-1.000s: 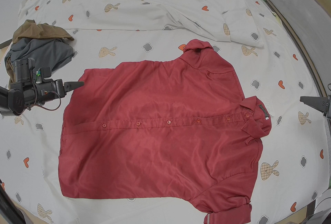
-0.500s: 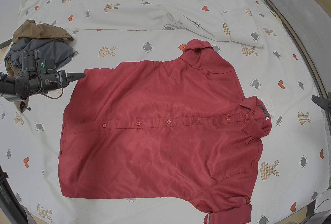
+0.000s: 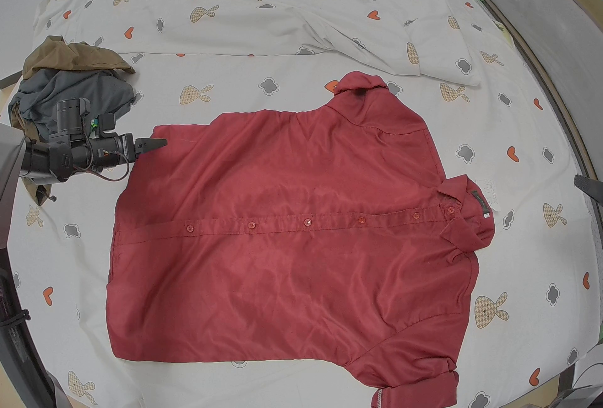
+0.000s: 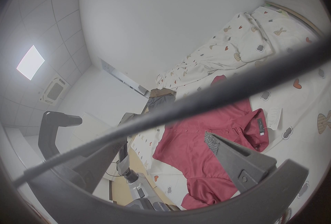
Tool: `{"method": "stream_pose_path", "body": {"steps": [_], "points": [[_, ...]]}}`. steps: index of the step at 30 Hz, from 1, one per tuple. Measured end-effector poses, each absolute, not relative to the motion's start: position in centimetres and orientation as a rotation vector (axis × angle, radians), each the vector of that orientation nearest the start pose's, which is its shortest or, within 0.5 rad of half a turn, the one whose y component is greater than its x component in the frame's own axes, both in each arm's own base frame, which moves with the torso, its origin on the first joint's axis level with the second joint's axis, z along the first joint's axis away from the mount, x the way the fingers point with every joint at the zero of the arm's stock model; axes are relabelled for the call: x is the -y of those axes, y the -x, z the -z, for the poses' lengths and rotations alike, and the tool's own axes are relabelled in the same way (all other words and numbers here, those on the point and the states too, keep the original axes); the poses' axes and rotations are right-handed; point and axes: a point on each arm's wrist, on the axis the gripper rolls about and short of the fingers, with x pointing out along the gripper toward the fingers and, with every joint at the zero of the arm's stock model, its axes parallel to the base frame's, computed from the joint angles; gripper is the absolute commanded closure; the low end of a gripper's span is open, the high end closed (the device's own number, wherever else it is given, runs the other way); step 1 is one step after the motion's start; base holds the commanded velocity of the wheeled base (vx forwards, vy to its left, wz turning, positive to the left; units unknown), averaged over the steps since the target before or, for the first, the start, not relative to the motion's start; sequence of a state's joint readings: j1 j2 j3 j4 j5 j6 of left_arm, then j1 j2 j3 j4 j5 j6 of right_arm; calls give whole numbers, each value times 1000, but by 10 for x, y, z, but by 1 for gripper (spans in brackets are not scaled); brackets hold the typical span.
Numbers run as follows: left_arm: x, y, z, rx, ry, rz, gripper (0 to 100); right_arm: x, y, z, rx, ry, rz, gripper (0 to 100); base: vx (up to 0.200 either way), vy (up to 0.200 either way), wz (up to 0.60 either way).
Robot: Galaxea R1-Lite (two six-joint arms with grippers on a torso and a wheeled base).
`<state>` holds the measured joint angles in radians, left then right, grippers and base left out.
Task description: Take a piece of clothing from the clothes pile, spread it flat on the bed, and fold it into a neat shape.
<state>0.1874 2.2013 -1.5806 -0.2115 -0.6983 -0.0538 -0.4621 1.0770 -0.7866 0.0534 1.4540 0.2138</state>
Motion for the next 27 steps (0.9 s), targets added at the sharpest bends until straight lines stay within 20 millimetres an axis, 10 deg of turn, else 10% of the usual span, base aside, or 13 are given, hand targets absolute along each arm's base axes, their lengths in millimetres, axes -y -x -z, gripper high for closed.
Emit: {"method": "stream_pose_path", "body": {"steps": [7,8,27], "points": [[-66,-453,-149,-402,190,512,0,35,-120,-259,-309,-485,-962,0,0,0,0],[-65,-455,-147,-405,189,516,100,35,-120,-259,-309,-485,-961,0,0,0,0],[-83,-460,-144,-383,187,484,100,34,-119,-256,-314,-491,-963,0,0,0,0]]}}
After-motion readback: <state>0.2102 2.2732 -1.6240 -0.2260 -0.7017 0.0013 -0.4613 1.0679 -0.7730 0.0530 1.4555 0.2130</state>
